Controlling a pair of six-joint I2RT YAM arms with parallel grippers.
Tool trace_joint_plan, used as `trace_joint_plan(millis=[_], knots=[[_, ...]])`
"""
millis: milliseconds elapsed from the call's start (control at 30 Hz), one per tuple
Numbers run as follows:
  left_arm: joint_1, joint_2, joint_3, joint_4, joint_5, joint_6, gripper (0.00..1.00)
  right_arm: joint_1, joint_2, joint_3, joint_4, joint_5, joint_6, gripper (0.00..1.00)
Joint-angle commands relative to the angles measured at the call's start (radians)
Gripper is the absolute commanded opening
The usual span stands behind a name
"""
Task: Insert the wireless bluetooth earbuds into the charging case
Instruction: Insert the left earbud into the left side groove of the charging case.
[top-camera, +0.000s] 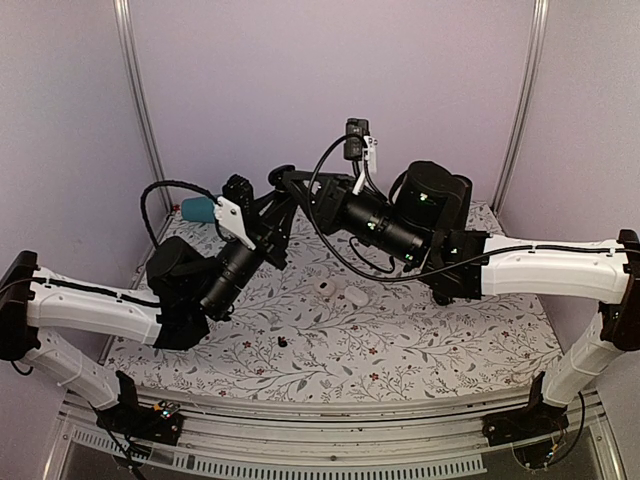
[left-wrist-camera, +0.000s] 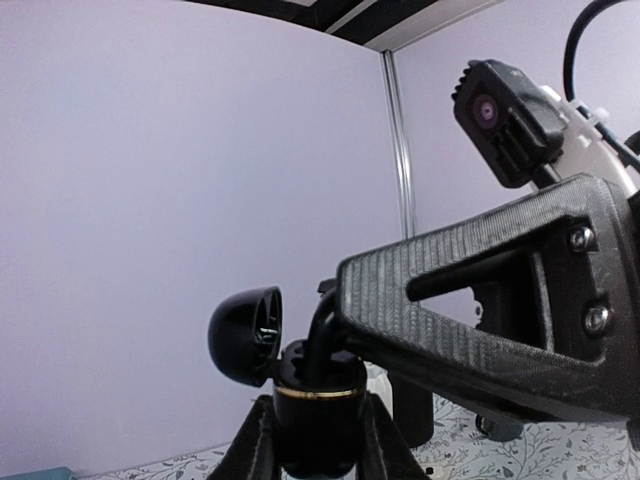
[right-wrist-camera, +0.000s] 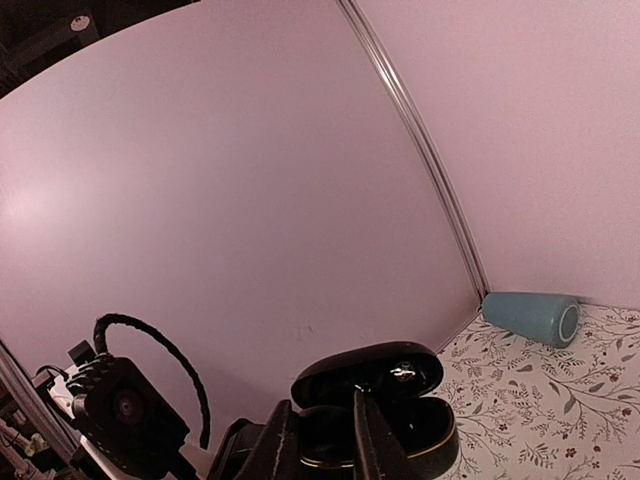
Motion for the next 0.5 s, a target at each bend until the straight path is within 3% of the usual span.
trace_joint_plan(millis=[0, 100, 467], knots=[[0.018, -0.036, 0.027, 0.058, -0.001, -0.021, 0.00, 0.006, 0.006, -0.021, -0.067, -0.032, -0.014, 0.18], [0.018, -0.040, 0.023, 0.056, 0.008, -0.023, 0.00, 0.005, 0.005, -0.018, -0.072, -0.032, -0.017, 0.26], [0.018, -0.045, 0.017, 0.016, 0.064, -0.036, 0.00, 0.006, -0.001, -0.011, -0.104, -0.023, -0.028, 0.30]])
